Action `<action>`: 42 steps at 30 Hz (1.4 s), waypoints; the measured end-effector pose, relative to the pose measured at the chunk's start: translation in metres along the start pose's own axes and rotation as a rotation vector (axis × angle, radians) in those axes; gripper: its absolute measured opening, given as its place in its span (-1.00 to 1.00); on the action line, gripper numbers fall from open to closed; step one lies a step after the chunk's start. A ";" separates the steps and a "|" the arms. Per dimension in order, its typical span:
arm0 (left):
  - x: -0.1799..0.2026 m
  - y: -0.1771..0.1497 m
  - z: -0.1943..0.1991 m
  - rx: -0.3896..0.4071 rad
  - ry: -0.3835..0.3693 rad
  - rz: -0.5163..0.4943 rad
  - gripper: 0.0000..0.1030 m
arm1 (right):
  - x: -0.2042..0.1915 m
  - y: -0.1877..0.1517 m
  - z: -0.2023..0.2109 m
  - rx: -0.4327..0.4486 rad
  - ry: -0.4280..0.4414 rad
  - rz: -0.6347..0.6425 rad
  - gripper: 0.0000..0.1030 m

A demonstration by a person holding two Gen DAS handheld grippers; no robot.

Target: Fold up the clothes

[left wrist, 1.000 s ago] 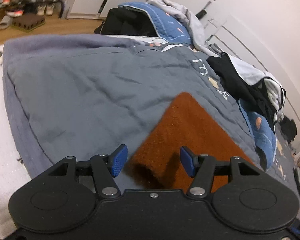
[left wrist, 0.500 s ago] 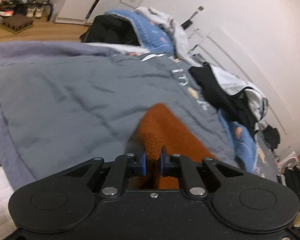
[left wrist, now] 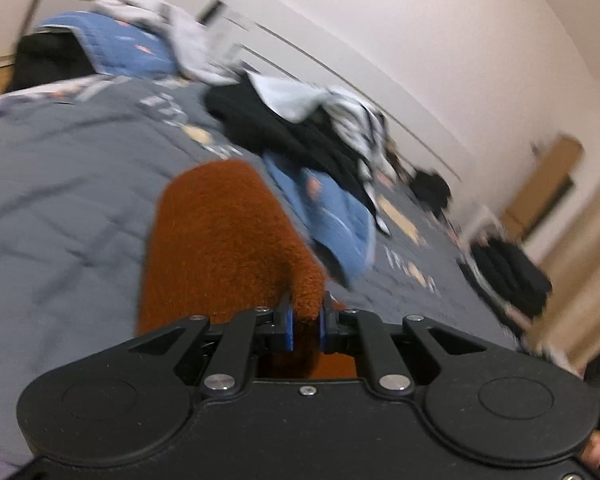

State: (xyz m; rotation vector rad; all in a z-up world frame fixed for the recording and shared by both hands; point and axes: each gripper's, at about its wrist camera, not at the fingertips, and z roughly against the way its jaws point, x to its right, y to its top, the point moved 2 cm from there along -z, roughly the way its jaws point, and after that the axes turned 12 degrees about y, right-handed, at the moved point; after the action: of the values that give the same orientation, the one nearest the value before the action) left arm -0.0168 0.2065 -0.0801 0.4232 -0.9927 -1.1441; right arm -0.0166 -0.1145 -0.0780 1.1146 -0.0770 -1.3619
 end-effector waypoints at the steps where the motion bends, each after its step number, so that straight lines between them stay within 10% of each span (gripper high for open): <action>1: 0.009 -0.005 -0.005 -0.018 -0.012 -0.026 -0.79 | 0.002 0.001 0.001 0.004 0.004 -0.011 0.43; 8: 0.057 -0.038 -0.037 -0.219 -0.026 -0.191 -0.54 | 0.016 0.002 0.004 0.001 0.031 -0.078 0.43; 15: 0.056 -0.012 -0.002 -0.095 -0.126 -0.119 0.40 | 0.015 -0.007 -0.004 -0.037 0.146 -0.177 0.43; 42: 0.008 0.009 0.016 -0.050 -0.036 -0.016 0.47 | -0.027 -0.038 -0.076 -0.098 0.360 -0.234 0.28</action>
State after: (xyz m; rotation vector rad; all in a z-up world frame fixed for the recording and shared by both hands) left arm -0.0246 0.2063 -0.0620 0.3716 -0.9917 -1.1921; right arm -0.0042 -0.0414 -0.1281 1.2982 0.3889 -1.3320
